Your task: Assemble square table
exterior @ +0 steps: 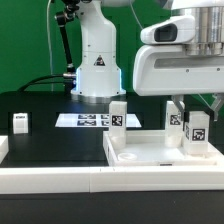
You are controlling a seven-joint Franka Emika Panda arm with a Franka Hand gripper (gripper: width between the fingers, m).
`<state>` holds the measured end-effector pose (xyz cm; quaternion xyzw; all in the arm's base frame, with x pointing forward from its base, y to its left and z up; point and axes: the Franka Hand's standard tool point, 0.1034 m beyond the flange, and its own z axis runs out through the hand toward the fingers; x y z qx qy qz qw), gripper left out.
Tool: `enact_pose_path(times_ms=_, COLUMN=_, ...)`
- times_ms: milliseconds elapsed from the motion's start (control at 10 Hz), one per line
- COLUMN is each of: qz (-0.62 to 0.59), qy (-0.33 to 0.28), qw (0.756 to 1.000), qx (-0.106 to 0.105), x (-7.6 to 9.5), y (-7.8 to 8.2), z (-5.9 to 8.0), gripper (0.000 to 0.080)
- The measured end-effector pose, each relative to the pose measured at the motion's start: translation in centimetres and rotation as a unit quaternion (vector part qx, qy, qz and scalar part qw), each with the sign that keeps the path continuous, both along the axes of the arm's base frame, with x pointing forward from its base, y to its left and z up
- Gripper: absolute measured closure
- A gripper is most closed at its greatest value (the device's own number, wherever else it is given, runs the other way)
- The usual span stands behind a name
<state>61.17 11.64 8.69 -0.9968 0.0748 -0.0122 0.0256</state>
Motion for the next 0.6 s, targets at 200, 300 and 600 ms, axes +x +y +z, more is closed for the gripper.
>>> enact_pose_path(times_ms=200, qz=-0.073, qy=0.004, qw=0.997, qx=0.002, x=-0.02, y=-0.02, z=-0.03, gripper=0.0512)
enact_pose_path(times_ms=300, qz=-0.119, qy=0.006, qw=0.993, qx=0.003, x=-0.04, y=-0.01, z=-0.05, gripper=0.0512)
enact_pose_path(times_ms=600, qz=-0.268, qy=0.006, qw=0.963, qx=0.007, x=-0.03, y=0.22, z=-0.1, gripper=0.0511)
